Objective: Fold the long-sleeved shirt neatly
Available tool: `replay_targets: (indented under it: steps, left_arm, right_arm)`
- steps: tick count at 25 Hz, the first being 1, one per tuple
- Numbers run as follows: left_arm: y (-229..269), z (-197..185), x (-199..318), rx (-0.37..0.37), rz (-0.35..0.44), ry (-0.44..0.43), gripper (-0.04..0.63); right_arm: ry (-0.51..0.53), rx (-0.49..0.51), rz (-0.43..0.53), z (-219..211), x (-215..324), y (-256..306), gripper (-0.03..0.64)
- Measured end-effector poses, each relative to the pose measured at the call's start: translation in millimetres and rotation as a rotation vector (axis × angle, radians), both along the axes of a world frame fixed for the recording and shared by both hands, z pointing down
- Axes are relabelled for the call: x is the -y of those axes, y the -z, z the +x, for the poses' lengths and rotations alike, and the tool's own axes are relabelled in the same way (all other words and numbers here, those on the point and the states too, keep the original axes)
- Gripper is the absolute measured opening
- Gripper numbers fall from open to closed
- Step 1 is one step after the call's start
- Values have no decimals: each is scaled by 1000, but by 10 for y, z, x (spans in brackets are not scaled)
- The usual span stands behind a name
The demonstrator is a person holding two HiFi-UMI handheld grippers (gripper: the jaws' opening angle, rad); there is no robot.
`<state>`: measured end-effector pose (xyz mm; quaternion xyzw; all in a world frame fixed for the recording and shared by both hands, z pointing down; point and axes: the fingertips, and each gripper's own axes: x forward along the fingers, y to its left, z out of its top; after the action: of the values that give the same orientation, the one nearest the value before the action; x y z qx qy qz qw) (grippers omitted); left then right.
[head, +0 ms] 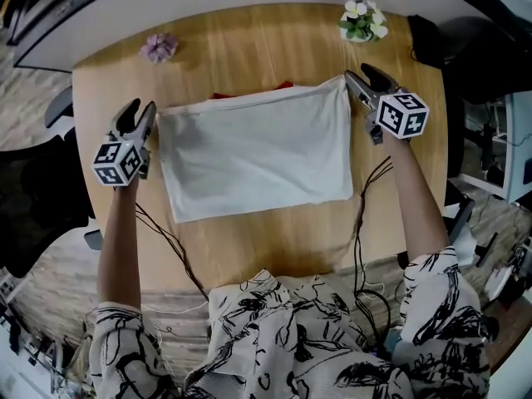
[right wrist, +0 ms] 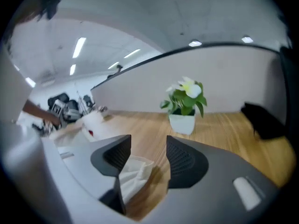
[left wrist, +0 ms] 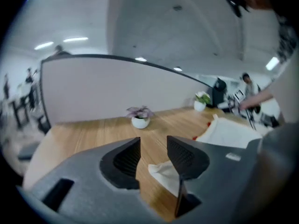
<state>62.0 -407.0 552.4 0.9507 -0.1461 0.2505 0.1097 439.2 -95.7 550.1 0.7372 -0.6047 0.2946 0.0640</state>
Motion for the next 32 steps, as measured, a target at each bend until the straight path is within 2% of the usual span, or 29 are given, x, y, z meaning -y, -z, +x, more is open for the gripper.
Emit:
replay_targets:
  steps: [2, 4, 6, 8, 10, 13, 15, 18, 21, 22, 23, 24, 26, 28, 32]
  left_arm:
    - [-4, 90, -215, 111, 173, -224, 190]
    - [-51, 173, -435, 207, 305, -435, 190]
    - [-175, 230, -595, 289, 380, -603, 189]
    - [-332, 248, -668, 348, 408, -709, 189]
    - [-411, 243, -708, 395, 437, -798, 189]
    - [-485, 208, -798, 480, 467, -955, 189]
    - [-538, 202, -827, 511, 463, -1013, 187]
    - [-633, 183, -799, 538, 452, -1035, 179]
    - [-691, 186, -745, 554, 448, -1019, 156]
    - [-693, 187, -727, 564, 459, -1013, 135]
    - [-695, 184, -711, 579, 477, -1014, 87]
    - [-698, 182, -702, 591, 496, -1019, 15]
    - [-702, 199, -693, 589, 487, -1014, 14]
    - [-684, 246, -649, 568, 406, -959, 14]
    - [-663, 424, -416, 508, 65, -692, 18]
  right_arm:
    - [175, -222, -39, -120, 32, 111, 253]
    - [397, -392, -87, -394, 120, 130, 253]
    - [642, -503, -159, -728, 198, 2, 252]
    - [835, -574, -245, -986, 236, -187, 253]
    - [946, -615, -304, -1145, 289, -326, 253]
    - [998, -614, -338, -1218, 402, -408, 240]
    - [1000, -593, -348, -1188, 449, -420, 147]
    - [1010, -558, -373, -1152, 467, -462, 98]
    - [1039, -550, -404, -1169, 474, -531, 87]
    - [1051, -558, -415, -1180, 473, -550, 74]
    - [1060, -568, -422, -1187, 474, -561, 27]
    - [1064, -579, -425, -1186, 479, -562, 25]
    - [1063, -586, -426, -1164, 491, -553, 23]
    - [1037, -538, -429, -1116, 507, -561, 21]
    - [846, -269, -443, -951, 610, -629, 25]
